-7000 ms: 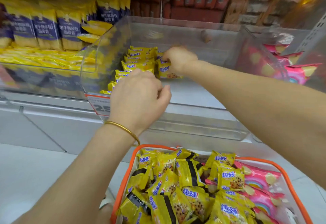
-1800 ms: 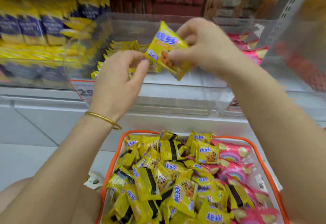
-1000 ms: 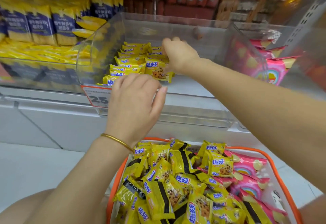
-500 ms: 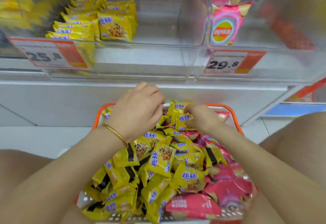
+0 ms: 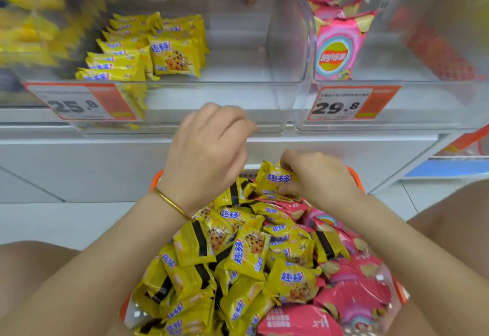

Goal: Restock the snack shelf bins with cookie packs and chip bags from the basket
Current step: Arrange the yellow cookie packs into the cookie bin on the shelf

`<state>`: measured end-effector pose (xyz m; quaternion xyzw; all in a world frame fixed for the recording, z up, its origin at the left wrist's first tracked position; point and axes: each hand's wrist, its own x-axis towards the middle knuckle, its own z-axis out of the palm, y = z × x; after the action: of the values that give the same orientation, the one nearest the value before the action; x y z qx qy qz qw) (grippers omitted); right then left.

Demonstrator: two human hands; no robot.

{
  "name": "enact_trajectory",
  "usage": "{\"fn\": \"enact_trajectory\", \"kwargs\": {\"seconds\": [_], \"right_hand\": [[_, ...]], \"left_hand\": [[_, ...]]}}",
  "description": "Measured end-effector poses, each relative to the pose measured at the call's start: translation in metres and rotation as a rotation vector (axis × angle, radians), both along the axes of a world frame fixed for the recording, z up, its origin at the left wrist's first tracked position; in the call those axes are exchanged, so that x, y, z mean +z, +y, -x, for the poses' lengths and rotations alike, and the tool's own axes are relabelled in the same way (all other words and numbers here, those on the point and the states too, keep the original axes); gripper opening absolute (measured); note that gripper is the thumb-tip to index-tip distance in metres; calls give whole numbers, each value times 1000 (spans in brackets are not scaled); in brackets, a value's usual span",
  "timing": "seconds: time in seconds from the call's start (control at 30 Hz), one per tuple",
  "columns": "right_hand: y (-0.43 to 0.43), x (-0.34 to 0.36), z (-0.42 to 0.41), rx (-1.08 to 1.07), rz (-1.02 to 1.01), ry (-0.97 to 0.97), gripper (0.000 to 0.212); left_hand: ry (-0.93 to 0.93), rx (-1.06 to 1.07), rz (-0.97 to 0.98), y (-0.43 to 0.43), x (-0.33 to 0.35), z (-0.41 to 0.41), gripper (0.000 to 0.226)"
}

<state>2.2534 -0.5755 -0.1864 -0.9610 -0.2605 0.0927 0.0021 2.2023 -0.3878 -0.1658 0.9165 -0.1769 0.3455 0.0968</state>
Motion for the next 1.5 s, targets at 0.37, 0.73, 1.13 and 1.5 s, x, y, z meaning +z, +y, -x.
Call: {"fn": "enact_trajectory", "kwargs": {"seconds": [0.37,0.73,1.13,1.5], "right_hand": [[122,140,-59,76,-606,-224,30],[222,93,-130,212,-208,-292,46],[196,114,-106,288,-227,-337,36],[19,48,-22,151,-132,145,11]], "left_hand": [[-2,528,94,72,30,-13,35],[14,523,69,77,28,-13,42],[-42,471,88,76,29,-7,34],[213,93,15,14,-4,17,25]]}}
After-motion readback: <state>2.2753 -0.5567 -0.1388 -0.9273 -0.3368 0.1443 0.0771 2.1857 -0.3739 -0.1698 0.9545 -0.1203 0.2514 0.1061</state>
